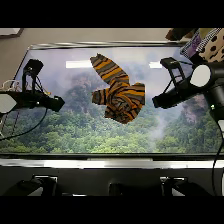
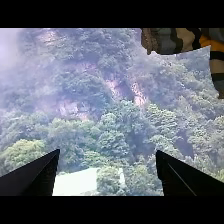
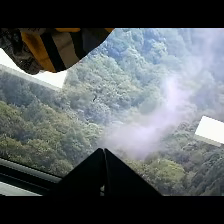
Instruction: Fold the clothes and pants, and hang the long-sleeved shirts on hangers.
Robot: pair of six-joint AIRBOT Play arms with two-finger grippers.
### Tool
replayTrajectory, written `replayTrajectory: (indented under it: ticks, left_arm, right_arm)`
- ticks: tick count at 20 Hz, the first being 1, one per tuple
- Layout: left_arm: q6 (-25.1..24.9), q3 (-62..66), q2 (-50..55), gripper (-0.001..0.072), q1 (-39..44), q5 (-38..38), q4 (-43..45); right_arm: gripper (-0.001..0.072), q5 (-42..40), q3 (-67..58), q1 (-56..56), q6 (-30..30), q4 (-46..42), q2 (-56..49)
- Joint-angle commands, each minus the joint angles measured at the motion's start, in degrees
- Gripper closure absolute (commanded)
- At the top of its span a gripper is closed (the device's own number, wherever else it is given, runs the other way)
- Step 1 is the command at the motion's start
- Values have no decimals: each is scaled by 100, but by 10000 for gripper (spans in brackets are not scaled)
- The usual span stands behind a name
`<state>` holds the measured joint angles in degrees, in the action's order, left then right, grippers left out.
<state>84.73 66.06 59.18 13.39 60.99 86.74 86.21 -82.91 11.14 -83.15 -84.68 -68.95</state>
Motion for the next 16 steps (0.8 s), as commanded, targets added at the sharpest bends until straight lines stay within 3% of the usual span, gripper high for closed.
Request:
replayTrajectory:
  ticks: [1, 3, 5, 8, 11, 16]
  left_arm:
    - [1134, -42, 507, 33, -179, -393, -262]
    - [955, -42, 1244, 33, -468, -857, -1405]
    - [240, -9, 2096, 33, -686, -1379, -2964]
    - [-651, 411, 3375, 33, -789, -1497, -4846]
    - [-741, 1104, 4336, 33, -732, -1491, -5523]
    - [-358, 1884, 5149, 33, -494, -1368, -5549]
  right_arm:
    - [686, -107, 2, 7, -2, 0, 2]
    - [686, -264, 2, 7, -2, 2, 2]
    - [686, -286, 2, 7, -2, 2, 2]
    - [686, -289, 2, 7, -2, 2, 2]
    - [686, -350, 2, 7, -4, 7, 2]
    - [685, -778, 2, 7, -4, 4, 0]
